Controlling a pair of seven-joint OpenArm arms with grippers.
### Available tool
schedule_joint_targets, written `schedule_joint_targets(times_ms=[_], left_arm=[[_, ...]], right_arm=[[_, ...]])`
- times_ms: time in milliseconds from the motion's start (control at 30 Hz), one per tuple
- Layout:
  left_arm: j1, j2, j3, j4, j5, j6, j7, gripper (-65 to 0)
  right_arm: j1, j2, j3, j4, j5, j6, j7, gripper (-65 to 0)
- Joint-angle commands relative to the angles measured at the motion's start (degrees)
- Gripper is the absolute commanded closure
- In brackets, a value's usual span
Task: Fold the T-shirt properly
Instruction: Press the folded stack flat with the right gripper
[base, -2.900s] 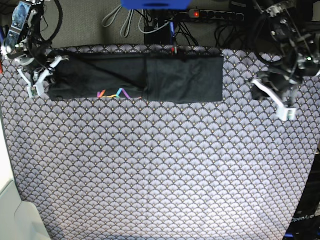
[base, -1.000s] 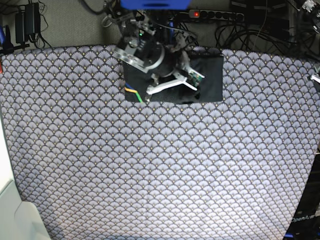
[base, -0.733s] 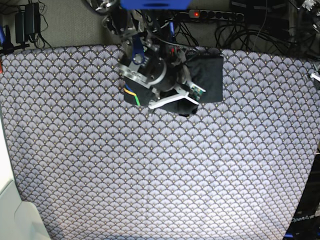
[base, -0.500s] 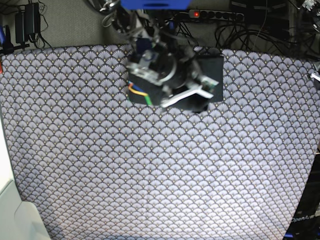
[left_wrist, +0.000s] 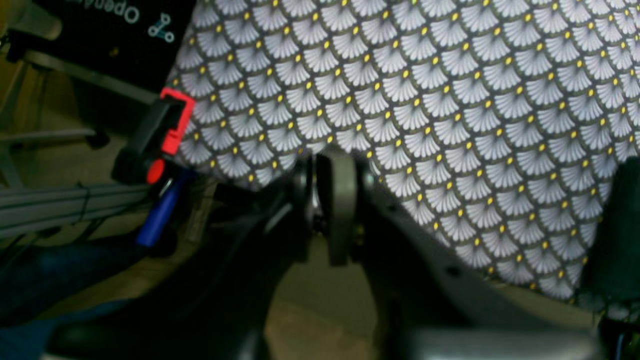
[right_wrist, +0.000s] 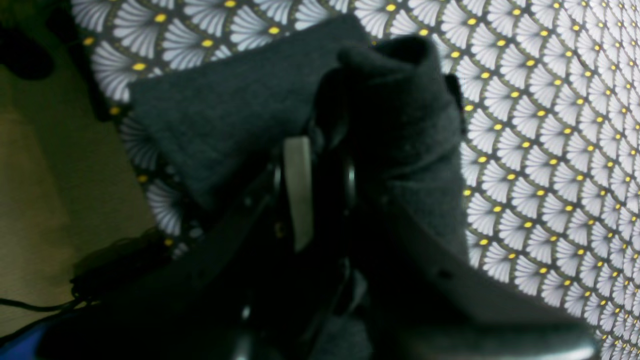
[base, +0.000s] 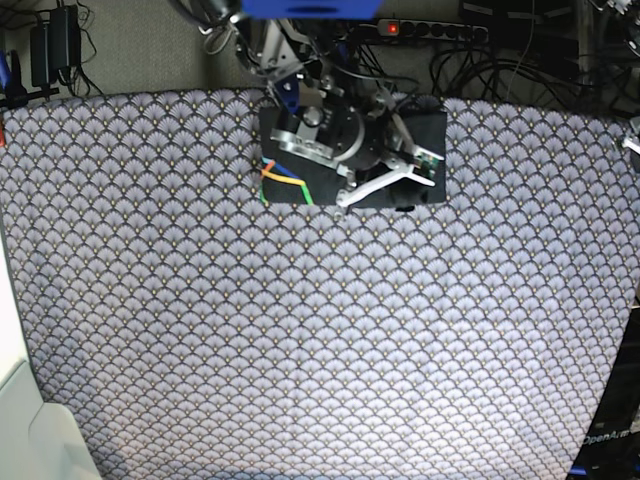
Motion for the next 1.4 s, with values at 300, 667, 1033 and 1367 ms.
schedule_joint_targets(times_ms=[300,667,1033,1367], left_arm=[[0.3,-1.2,-0.3,1.1,-0.5,0.1,-0.6,-5.8],[0.4,-1.2,-0.3,1.2,-0.4,0.1,-0.6,-5.8],[0.4,-1.1,-0.3,1.2,-0.5,0.1,-0.6,-5.8],[0.3,-1.1,-0.3,0.9,-0.5,0.1,-0.6,-5.8]], right_arm=[[3.1,-0.7,-1.0,0.6,3.7,-0.2,1.2,0.0],[3.0,-0.7,-4.8,0.6,4.5,-0.2,1.2,0.0],[4.8,-0.7,-6.0,-0.1,4.5,-0.2,1.2,-28.2],[5.9,-0.7,-5.9,9.5,4.4,-0.2,1.3,-28.2]])
